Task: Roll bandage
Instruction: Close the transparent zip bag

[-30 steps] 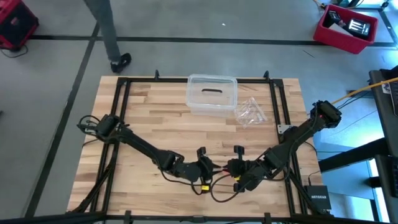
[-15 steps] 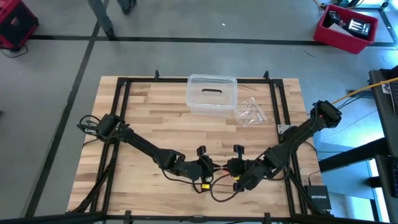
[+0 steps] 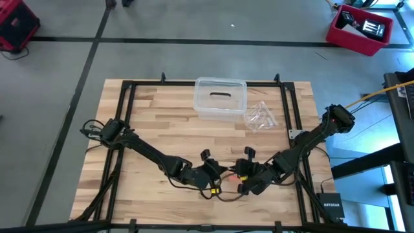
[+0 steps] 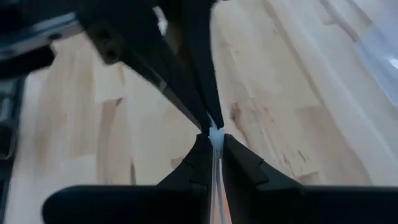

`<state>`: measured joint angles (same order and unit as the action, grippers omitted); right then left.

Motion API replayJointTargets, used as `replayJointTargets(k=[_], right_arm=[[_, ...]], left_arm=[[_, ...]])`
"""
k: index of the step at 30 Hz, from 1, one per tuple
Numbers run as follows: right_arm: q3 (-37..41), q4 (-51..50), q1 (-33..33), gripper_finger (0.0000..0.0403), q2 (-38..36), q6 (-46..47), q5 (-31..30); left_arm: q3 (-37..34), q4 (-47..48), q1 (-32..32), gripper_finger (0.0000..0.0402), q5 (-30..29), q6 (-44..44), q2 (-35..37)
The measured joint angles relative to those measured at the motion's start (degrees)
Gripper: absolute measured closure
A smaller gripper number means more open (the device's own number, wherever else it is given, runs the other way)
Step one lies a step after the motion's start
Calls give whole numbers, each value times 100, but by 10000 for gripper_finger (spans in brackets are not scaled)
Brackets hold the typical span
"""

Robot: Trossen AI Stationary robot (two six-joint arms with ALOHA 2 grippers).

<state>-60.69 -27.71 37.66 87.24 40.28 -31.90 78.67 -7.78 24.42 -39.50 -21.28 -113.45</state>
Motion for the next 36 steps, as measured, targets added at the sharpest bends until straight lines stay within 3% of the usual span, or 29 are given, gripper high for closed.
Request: replayJointTargets(k=[5, 9, 12, 20, 28, 36], right_arm=[[-10, -256, 4, 378, 13, 450, -117], [0, -580, 91, 388, 41, 586, 586], [0, -691, 155, 388, 33, 598, 545], [0, -616, 176, 363, 33, 159, 459], [0, -52, 172, 360, 29, -605, 429], [0, 104, 172, 359, 28, -811, 341]], left_arm=[[-2, 37, -1, 401, -446, -308, -7], [7, 579, -26, 401, -988, -609, 0], [4, 767, -10, 401, -995, -725, 0], [4, 340, 187, 392, -192, -187, 58], [-15, 58, 47, 307, 1055, -296, -94], [-26, -301, 4, 278, 1222, 7, -184]])
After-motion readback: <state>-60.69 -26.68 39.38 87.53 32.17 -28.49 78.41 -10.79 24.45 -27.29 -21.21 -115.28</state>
